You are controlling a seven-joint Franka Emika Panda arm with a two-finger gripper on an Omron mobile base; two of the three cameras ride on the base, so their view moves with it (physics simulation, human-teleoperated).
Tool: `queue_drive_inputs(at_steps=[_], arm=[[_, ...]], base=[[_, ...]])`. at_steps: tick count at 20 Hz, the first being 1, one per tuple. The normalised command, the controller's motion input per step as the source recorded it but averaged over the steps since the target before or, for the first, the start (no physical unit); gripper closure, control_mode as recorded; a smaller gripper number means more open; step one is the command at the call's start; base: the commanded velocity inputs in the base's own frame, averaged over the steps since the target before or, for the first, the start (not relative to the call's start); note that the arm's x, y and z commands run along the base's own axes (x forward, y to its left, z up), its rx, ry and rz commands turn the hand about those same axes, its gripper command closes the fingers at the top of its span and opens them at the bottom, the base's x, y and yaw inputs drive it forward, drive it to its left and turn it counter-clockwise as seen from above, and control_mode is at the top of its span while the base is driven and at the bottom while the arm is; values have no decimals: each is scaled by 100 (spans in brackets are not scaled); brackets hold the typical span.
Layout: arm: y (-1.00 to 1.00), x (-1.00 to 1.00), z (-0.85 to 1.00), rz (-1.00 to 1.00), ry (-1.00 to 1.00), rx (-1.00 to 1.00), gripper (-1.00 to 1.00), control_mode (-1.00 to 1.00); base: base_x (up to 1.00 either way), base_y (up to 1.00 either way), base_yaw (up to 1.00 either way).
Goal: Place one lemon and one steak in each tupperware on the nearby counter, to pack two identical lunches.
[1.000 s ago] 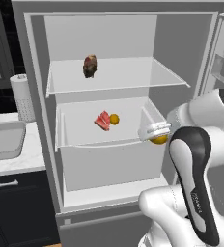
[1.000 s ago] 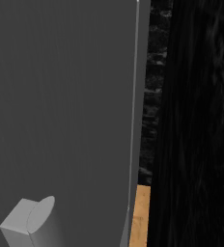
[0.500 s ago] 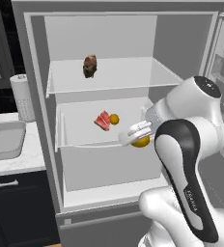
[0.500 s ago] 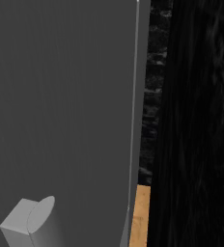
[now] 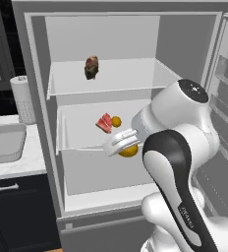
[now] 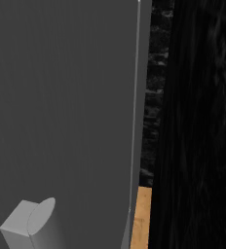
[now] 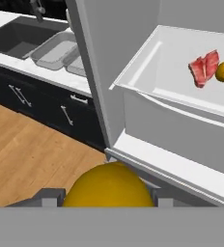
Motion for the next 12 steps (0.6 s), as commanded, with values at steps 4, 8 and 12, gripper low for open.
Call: queue_drive_inputs(at_steps=[4, 8, 12], arm=[[0, 0, 0, 0, 0, 0, 100, 100], [0, 0, 0, 0, 0, 0, 100, 100], [0, 0, 0, 0, 0, 0, 100, 100]], base=[[0, 14, 0], [16, 70, -2], [13, 91, 0]])
